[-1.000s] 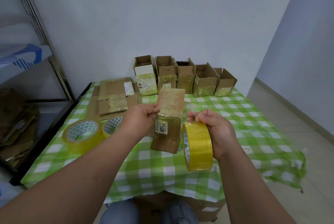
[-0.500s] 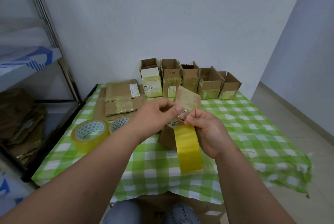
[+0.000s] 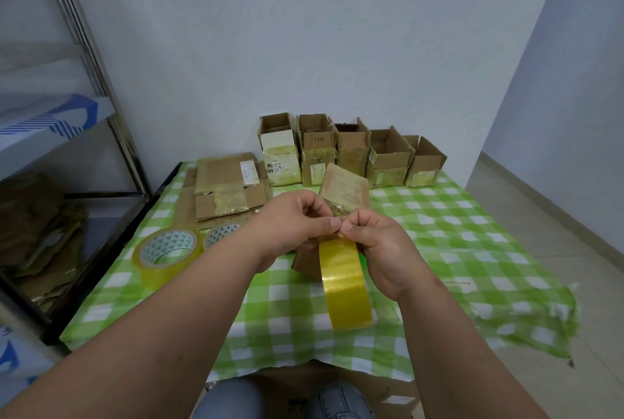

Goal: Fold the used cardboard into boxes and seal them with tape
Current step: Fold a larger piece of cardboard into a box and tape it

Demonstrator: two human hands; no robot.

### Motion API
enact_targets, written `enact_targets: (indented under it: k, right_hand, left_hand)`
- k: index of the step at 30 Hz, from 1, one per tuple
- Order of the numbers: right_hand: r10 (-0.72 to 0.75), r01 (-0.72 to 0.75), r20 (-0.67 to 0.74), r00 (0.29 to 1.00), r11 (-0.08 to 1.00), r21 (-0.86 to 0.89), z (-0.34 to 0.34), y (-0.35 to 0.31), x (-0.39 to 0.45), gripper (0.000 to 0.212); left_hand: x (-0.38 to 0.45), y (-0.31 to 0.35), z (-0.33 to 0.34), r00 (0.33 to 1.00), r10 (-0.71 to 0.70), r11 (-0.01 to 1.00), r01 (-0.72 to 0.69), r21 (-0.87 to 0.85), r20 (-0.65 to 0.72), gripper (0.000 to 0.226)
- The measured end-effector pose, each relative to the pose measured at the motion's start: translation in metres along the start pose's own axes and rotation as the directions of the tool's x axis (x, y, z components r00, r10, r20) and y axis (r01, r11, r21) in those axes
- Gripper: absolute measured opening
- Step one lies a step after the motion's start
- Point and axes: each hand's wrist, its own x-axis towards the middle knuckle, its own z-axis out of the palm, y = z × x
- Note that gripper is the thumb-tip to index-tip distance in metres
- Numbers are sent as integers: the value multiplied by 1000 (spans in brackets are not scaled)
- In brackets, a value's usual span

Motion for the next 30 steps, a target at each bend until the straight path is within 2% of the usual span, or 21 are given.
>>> enact_targets:
  k: [4, 8, 11, 15, 18, 22, 23, 27, 30]
  right_hand:
    - [4, -4, 7, 1000, 1000, -10, 0, 1, 1, 20]
    - [-3, 3, 13, 1000, 1000, 4, 0, 1, 1, 19]
    - [8, -7, 7, 1000, 999, -46, -1, 3, -1, 18]
    - [-42, 33, -54, 998, 985, -169, -2, 1, -3, 15]
    - [-63, 48, -74, 995, 981, -190, -2, -3, -7, 4]
    - [-58, 47, -76, 995, 990, -136, -15, -2, -10, 53]
    - [-61, 54, -50, 997, 989, -138, -19, -2, -12, 57]
    - [-51, 72, 141, 989, 986, -147, -27, 3, -17, 48]
    - [-52, 68, 178, 983, 994, -85, -31, 4, -17, 55]
  left_hand:
    - [1, 3, 0, 1000, -4, 1000, 3, 23, 27, 12]
    - [2, 5, 1, 999, -25, 998, 23, 57, 27, 11]
    - [3, 6, 0, 998, -40, 995, 34, 98, 50, 11]
    - [4, 8, 1, 1000, -17, 993, 16, 119, 9, 14]
    - [5, 9, 1, 999, 4, 987, 3, 159, -47, 14]
    - [8, 7, -7, 990, -16, 996, 29, 86, -143, 15]
    - [8, 7, -9, 985, -29, 998, 38, 48, -167, 15]
    - [9, 9, -16, 974, -47, 999, 45, -14, -224, 13]
    - [9, 11, -16, 972, -60, 998, 54, -30, -229, 13]
